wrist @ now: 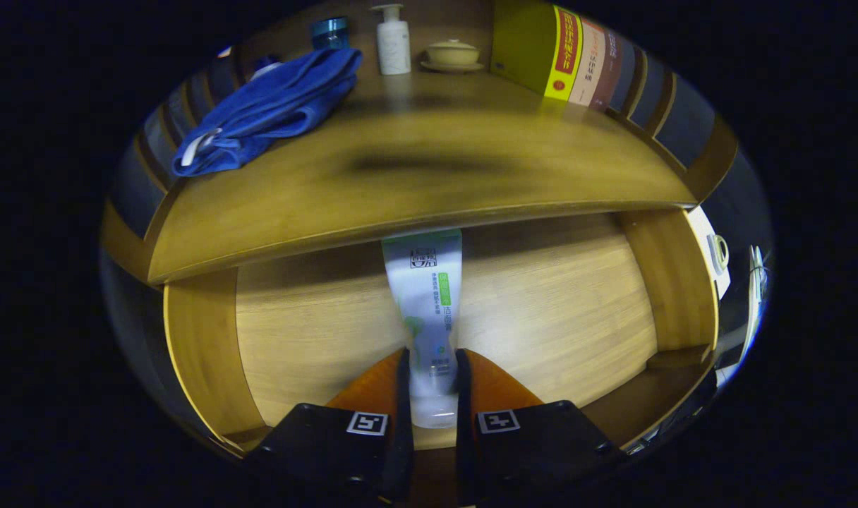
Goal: Pull open the drawer, take out the items inside it, and place them on the countertop above the cabinet.
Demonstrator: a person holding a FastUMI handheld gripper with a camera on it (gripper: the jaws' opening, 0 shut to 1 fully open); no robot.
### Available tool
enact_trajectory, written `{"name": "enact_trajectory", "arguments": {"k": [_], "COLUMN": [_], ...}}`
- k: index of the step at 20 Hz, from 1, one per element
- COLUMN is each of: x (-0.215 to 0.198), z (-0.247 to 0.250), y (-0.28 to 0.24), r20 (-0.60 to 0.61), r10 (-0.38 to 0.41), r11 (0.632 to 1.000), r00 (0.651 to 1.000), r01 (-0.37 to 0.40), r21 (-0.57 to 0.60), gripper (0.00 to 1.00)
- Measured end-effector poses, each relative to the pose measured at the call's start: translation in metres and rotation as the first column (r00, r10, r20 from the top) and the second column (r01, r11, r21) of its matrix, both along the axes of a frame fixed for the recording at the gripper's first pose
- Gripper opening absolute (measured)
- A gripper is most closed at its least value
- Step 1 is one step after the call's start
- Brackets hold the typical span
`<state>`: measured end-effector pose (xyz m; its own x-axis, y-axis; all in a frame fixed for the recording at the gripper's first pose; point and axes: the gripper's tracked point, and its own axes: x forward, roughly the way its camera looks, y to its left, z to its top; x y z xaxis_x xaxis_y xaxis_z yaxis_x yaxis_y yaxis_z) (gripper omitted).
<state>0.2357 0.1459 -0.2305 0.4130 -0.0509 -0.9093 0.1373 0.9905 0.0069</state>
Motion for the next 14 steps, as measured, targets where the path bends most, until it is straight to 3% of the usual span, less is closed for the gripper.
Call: {"name": "enact_trajectory", "arguments": {"k": [1, 4, 10, 14], "x": [-0.021, -0.017, -0.021, -0.005], "z": [0.001, 0.026, 0.078, 0.113], "y": [-0.021, 0.002, -0.002, -0.001], "r20": [0.006, 0.032, 0.083, 0.131], "r10": [0.000, -0.014, -0.043, -0.021], "r11": [1.000, 1.000, 0.999, 0.999], "r00": [1.000, 0.999, 0.996, 0.991], "r01": [0.000, 0.015, 0.045, 0.025], "r21": [-0.009, -0.010, -0.014, -0.026], "gripper": [0.33, 0.32, 0.32, 0.32]}}
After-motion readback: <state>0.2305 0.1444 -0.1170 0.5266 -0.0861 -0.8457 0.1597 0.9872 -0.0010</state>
